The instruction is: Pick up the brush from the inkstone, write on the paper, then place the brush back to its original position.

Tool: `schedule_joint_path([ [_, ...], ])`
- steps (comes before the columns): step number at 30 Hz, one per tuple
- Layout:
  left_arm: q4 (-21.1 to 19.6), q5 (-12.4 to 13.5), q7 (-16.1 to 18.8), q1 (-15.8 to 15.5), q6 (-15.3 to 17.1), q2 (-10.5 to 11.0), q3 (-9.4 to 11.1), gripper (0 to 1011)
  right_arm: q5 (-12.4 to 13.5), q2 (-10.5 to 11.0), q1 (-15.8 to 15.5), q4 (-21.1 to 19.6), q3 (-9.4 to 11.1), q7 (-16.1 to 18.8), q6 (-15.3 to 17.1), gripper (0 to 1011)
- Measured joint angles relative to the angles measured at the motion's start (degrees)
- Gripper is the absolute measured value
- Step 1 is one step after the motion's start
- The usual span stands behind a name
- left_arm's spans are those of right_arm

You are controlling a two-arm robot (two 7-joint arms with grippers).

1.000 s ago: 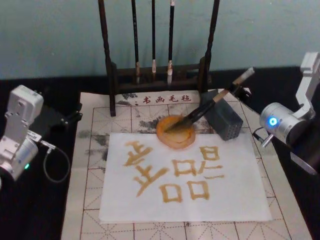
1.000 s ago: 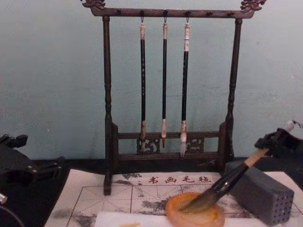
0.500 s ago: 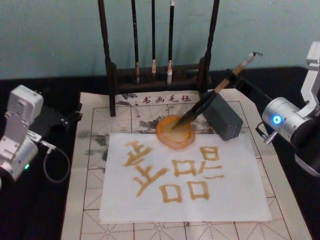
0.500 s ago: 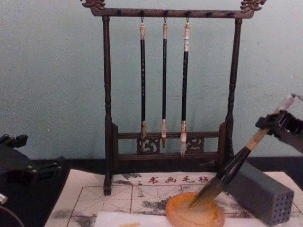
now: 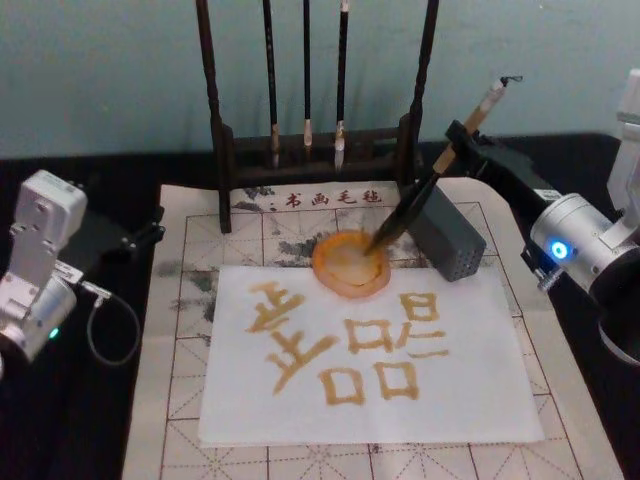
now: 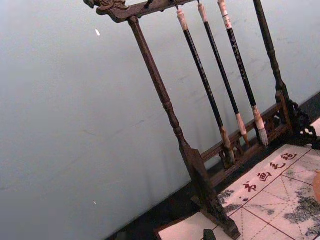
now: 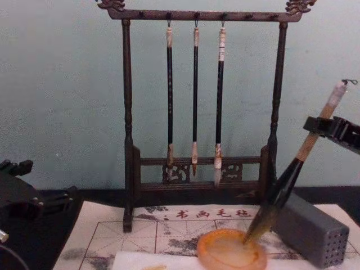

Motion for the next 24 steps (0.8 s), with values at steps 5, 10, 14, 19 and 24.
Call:
schedule_joint_path([
  [5,0.0,0.0,0.0,0.0,0.0,0.0,0.0,1001,-3.4,0.8,-1.0,-0.9,-0.5,1.6,-2.1,201],
  [10,0.0,0.0,0.0,0.0,0.0,0.0,0.0,1001,-5.8,1.4,-1.8,-1.7,-0.6,2.7,-3.4,201],
  [14,0.0,0.0,0.0,0.0,0.0,0.0,0.0,1001,-7.5,1.8,-2.5,-2.4,-0.3,3.4,-4.4,201],
  [19,0.0,0.0,0.0,0.0,0.0,0.0,0.0,1001,-8.9,2.1,-3.2,-3.0,0.1,4.2,-5.2,201],
  [24,0.0,0.0,0.0,0.0,0.0,0.0,0.0,1001,-9.8,2.5,-4.4,-4.4,1.1,5.0,-6.0,201],
])
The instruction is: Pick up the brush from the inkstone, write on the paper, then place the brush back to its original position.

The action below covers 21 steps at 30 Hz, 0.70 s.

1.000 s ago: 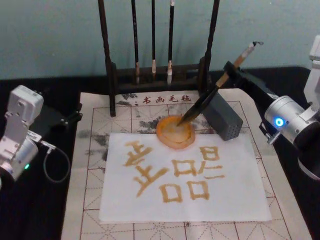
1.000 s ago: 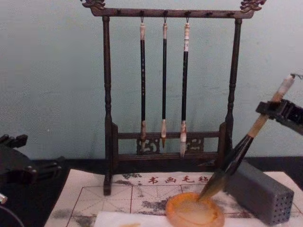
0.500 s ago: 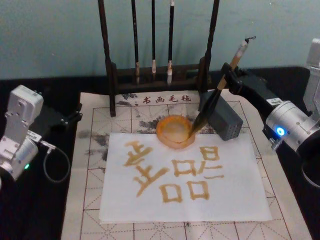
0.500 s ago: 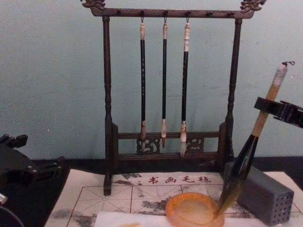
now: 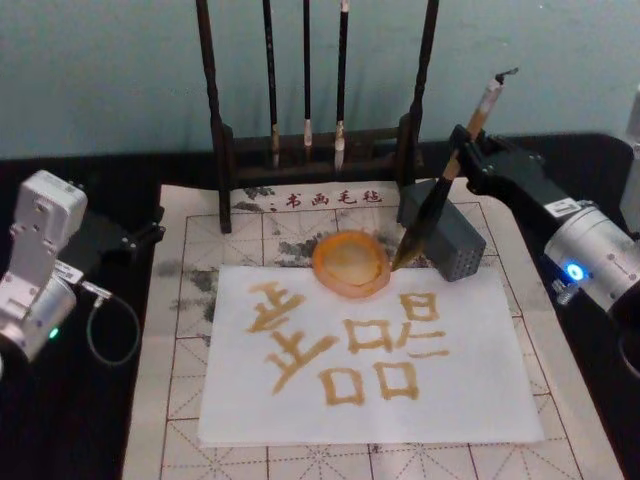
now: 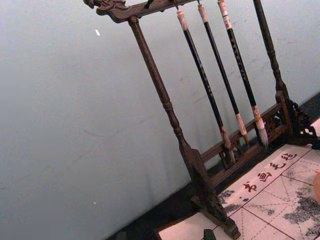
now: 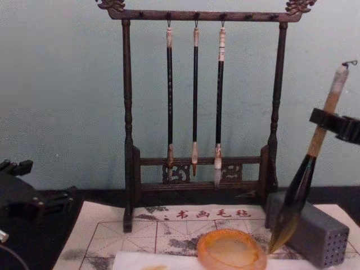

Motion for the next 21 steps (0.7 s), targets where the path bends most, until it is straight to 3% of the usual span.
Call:
schedule_joint_path([
  [11,0.0,0.0,0.0,0.0,0.0,0.0,0.0,1001,0.0,3.0,-5.0,-5.3,2.9,4.5,-1.3,201],
  [21,0.0,0.0,0.0,0.0,0.0,0.0,0.0,1001,-2.4,6.5,-11.5,-9.6,5.3,9.1,-5.1,201],
])
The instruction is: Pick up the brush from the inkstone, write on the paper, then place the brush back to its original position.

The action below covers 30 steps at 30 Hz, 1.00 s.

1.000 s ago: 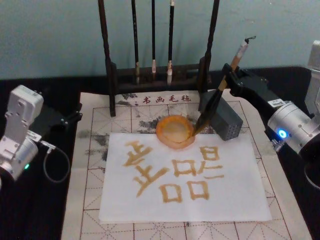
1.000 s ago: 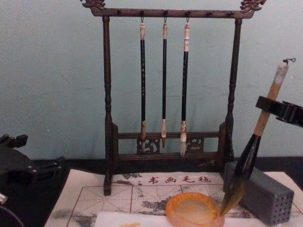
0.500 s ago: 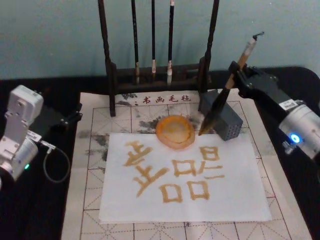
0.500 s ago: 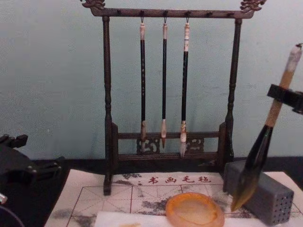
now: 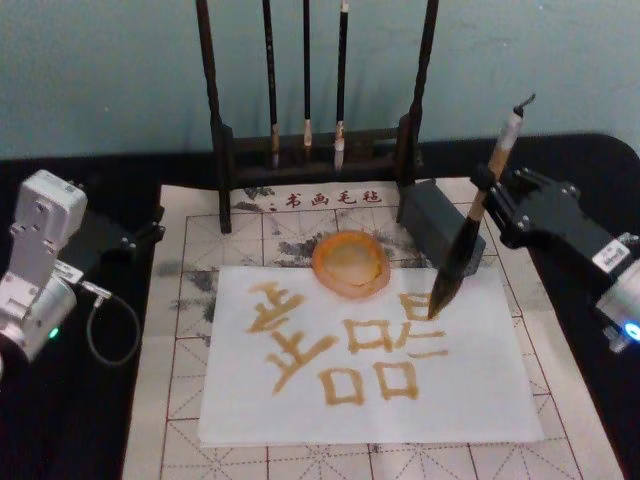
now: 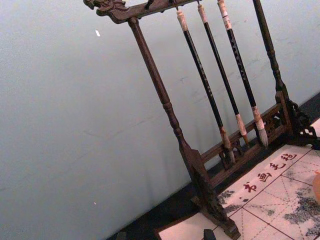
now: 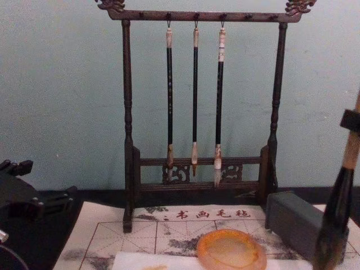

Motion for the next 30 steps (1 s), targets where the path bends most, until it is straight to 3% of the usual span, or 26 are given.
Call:
schedule_joint_path([
  [11,0.0,0.0,0.0,0.0,0.0,0.0,0.0,1001,-2.5,1.4,-6.6,-3.7,2.2,3.0,-3.7,201],
  [30,0.0,0.0,0.0,0.0,0.0,0.0,0.0,1001,-5.8,-0.9,-8.2,-4.3,1.6,5.2,-3.5,201],
])
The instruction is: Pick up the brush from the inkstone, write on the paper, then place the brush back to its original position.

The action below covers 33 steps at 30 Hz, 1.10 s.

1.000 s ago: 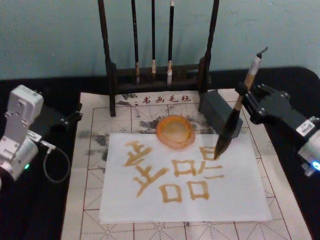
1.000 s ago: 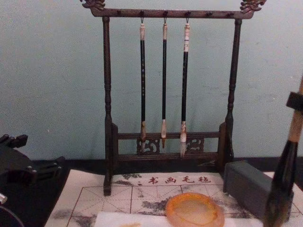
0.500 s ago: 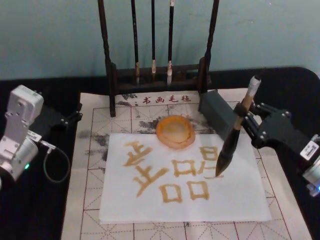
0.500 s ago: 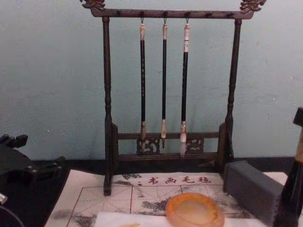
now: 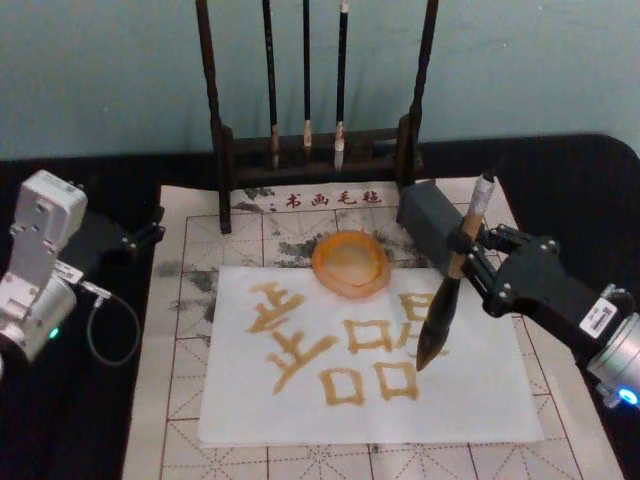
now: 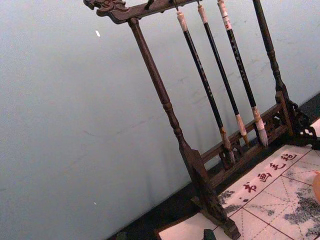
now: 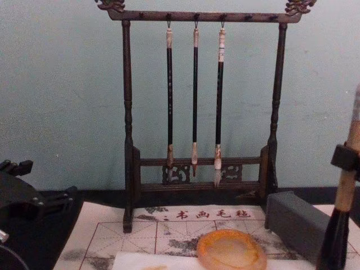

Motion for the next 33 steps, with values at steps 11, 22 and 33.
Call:
schedule_joint_path([
  [11,0.0,0.0,0.0,0.0,0.0,0.0,0.0,1001,-1.4,-1.1,0.0,0.5,-0.4,0.3,0.1,201],
  [22,0.0,0.0,0.0,0.0,0.0,0.0,0.0,1001,-2.3,-2.0,0.3,1.1,-0.5,0.2,0.2,201],
  [33,0.0,0.0,0.0,0.0,0.0,0.0,0.0,1001,-2.9,-2.5,0.5,1.7,-0.5,0.0,0.2,201],
])
